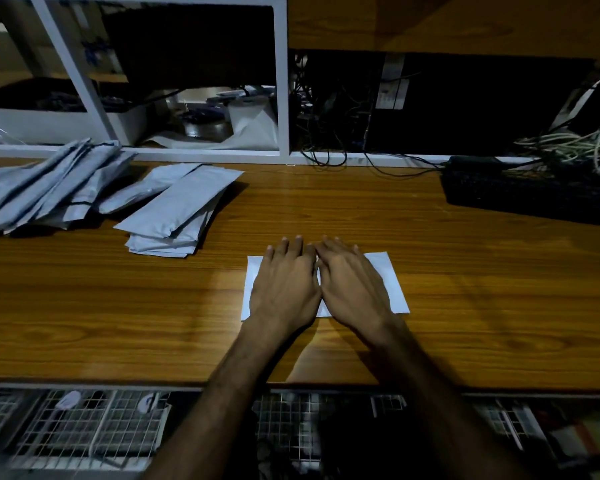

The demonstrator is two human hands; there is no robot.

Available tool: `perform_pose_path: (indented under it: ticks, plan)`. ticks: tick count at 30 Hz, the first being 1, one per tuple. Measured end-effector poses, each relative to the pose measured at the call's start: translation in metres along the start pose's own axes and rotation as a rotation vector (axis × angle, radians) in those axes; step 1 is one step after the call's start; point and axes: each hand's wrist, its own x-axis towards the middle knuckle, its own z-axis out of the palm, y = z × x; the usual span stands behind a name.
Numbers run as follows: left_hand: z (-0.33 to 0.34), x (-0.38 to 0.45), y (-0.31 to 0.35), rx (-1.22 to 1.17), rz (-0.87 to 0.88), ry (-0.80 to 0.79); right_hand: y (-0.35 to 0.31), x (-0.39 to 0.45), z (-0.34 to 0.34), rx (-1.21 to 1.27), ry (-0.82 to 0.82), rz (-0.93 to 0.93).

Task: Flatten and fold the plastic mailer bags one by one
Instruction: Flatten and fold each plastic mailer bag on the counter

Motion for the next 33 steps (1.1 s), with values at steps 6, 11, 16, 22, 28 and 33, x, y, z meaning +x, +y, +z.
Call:
perform_pose_path:
  ticks: [6, 11, 16, 22, 28, 33]
  plan:
    - [-0.001, -0.007, 0.000, 0.073, -0.025, -0.056, 0.004, -0.003, 0.004, -0.153, -0.047, 0.034]
    - [-0.001, -0.010, 0.000, 0.080, -0.051, -0.097, 0.009, -0.007, 0.006, -0.205, -0.072, 0.093]
    - [0.001, -0.013, 0.000, 0.088, -0.105, -0.103, 0.012, -0.008, 0.009, -0.230, -0.053, 0.139]
    - [0.002, -0.014, -0.001, 0.104, -0.209, -0.095, 0.014, -0.007, 0.008, -0.255, -0.050, 0.193]
    - [0.004, -0.014, -0.009, 0.125, -0.208, -0.086, 0.020, -0.009, 0.006, -0.245, -0.041, 0.218]
    - [-0.002, -0.016, -0.015, 0.111, -0.197, -0.091, 0.029, -0.011, 0.004, -0.236, -0.019, 0.242]
